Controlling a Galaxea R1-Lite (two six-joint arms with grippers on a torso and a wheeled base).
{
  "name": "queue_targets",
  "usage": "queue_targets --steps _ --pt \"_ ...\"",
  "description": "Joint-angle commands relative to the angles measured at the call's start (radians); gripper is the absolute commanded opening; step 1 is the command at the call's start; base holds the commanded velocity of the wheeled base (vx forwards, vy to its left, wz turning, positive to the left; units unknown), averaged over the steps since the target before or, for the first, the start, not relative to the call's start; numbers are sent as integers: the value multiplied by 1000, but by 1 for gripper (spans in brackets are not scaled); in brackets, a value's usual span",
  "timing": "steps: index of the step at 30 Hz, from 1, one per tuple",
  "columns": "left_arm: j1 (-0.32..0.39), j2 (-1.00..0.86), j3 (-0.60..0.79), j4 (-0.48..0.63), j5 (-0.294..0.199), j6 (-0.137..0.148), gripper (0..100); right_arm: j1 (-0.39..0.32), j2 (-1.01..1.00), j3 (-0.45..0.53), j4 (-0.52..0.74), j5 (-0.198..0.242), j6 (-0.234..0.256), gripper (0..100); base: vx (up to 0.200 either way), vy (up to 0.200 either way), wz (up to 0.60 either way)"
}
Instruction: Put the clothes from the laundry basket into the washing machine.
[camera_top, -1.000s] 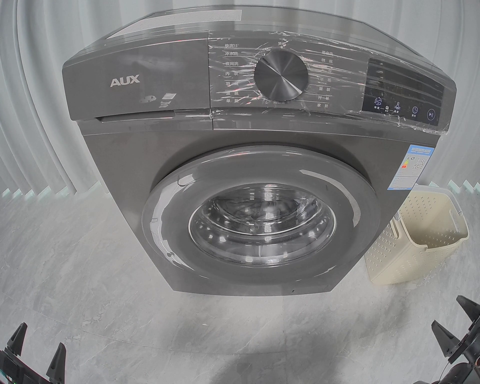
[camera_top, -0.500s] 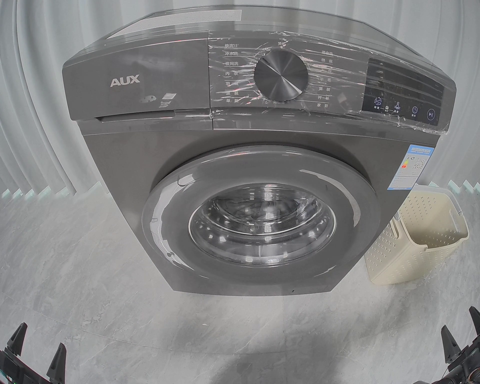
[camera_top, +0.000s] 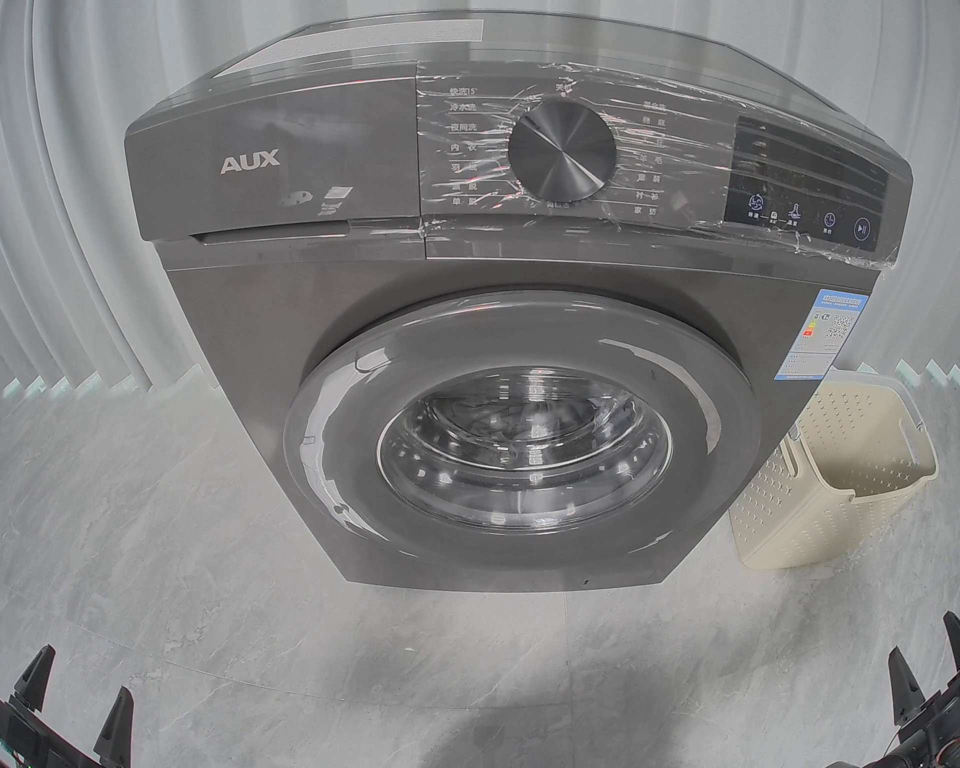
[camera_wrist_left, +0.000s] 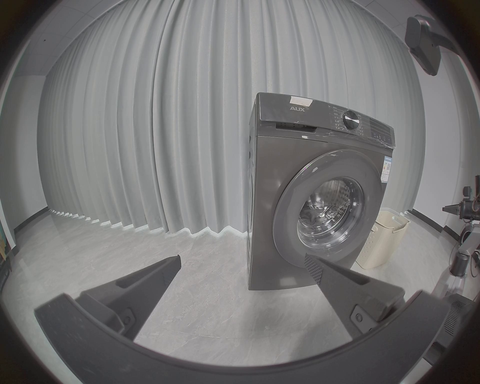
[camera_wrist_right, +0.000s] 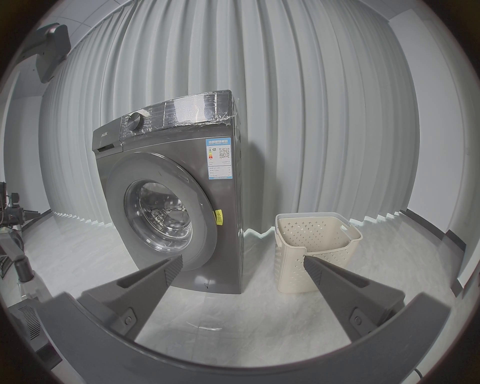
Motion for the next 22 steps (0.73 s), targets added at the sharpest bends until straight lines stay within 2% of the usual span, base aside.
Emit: queue_targets --steps 1,9,10,13,16,18,20,22 --pt "0 -13 16 0 -1 1 100 1 -2 17 0 3 -12 100 0 0 0" --pt "0 -15 15 1 -2 7 100 -2 0 17 2 -3 -9 100 0 0 0" --pt "-1 -12 15 1 -2 -10 100 -2 0 17 2 -6 -4 100 0 0 0" --pt "0 -12 15 1 4 -19 100 -2 0 17 2 -11 -1 100 0 0 0" --pt "2 -15 15 0 -1 5 100 -1 0 17 2 -11 -2 100 0 0 0" --pt "0 -13 16 0 4 -4 100 -1 0 17 0 -11 -2 100 0 0 0" --pt "0 -13 16 0 1 7 100 -1 0 17 0 -11 -2 100 0 0 0" --pt "0 -15 16 0 1 5 100 -1 0 17 0 -11 -2 100 0 0 0"
